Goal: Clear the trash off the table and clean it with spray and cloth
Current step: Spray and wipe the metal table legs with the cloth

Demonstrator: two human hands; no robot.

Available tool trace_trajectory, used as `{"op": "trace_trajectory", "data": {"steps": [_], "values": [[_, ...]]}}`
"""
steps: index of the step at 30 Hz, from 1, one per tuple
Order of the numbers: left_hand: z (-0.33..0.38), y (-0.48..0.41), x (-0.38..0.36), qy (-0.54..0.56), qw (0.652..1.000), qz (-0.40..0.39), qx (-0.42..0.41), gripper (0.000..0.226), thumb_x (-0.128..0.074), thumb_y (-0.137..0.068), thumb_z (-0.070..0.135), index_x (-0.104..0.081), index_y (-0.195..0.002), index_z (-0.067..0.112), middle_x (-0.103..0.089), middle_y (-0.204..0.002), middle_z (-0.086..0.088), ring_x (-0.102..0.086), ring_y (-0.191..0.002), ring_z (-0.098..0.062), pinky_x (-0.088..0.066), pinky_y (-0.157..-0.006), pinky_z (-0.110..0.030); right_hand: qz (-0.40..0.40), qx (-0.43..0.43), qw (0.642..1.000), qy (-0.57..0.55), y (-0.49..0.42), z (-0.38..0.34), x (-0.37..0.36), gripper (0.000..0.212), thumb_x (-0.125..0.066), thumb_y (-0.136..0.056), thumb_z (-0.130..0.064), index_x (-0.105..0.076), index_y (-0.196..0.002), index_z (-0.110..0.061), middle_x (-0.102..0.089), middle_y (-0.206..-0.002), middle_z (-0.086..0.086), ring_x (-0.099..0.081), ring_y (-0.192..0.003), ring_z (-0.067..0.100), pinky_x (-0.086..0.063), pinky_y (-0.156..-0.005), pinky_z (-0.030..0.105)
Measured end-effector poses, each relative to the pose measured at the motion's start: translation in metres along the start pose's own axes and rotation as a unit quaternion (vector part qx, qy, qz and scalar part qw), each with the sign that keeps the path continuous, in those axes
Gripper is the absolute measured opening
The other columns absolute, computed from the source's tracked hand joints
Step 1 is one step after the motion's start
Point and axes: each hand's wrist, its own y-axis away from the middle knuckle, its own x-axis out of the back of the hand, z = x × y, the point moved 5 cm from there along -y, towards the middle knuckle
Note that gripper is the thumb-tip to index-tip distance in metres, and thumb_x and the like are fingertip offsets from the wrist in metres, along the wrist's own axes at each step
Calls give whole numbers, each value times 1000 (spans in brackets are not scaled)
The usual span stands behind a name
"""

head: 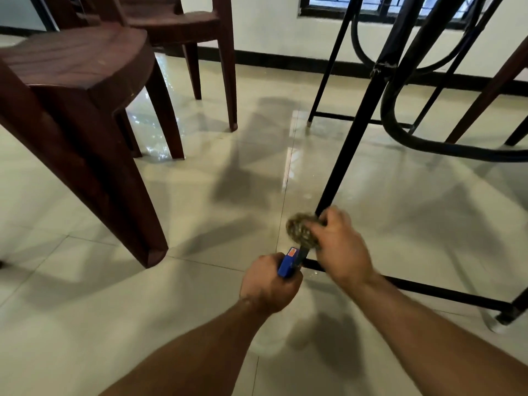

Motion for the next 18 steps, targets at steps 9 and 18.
{"op": "trace_trajectory", "data": {"steps": [9, 18], "values": [[-20, 5, -10, -6, 999, -27, 30, 17, -55, -79, 37, -48, -68, 25, -56, -62, 4, -53, -56, -22, -43, -52, -28, 18, -26, 998, -50, 12, 3, -31, 47, -64, -92, -25, -53, -137, -31, -38, -114, 0, -44, -98, 13, -52, -79, 27], [-31, 10, -1, 4, 999, -6, 41, 18, -57, -85, 38, -53, -71, 26, -54, -58, 5, -51, -54, -18, -52, -57, -34, -187, -26, 972, 142, 29, -16, -82, 36, -48, -102, -22, -53, -136, -30, -49, -126, 6, -60, -111, 31, -55, -79, 39]]}}
